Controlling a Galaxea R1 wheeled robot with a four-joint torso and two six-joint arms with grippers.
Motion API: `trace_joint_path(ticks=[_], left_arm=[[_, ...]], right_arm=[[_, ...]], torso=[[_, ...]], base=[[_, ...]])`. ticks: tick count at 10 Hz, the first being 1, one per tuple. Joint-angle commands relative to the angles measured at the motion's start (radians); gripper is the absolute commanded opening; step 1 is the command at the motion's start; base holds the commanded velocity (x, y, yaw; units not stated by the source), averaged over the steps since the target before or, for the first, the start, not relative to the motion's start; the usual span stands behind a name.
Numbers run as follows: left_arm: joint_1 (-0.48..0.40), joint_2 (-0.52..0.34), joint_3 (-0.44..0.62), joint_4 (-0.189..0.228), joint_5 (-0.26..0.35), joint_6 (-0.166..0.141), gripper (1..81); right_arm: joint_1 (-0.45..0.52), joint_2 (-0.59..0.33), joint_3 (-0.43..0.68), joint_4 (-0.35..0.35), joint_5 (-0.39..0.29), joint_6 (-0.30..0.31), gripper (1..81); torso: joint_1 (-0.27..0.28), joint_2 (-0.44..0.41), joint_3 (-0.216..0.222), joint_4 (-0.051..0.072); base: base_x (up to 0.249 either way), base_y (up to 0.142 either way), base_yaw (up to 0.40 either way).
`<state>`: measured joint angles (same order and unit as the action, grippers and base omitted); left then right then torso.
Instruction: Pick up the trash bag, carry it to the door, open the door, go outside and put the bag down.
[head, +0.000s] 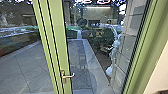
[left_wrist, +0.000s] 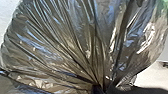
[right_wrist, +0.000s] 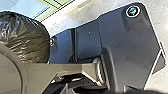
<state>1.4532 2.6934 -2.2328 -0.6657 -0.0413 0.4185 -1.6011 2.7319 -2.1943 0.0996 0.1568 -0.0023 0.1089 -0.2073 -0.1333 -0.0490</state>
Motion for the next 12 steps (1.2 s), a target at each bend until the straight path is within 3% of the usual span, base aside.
trace_joint_path(ticks=[1, 12], left_arm=[[-0.053, -0.016, 0.012, -0.006, 0.08, 0.002, 1.0], [-0.052, -0.012, 0.012, -0.005, 0.08, 0.002, 1.0]], right_arm=[[0.037, -0.01, 0.013, -0.009, -0.059, -0.001, 81.1], [0.034, -0.007, 0.004, -0.009, -0.059, -0.001, 81.1]], torso=[[0.0, 0.0, 0.0, 0.0], [0.0, 0.0, 0.0, 0.0]], base=[[0.0, 0.0, 0.134], [0.0, 0.0, 0.139]])
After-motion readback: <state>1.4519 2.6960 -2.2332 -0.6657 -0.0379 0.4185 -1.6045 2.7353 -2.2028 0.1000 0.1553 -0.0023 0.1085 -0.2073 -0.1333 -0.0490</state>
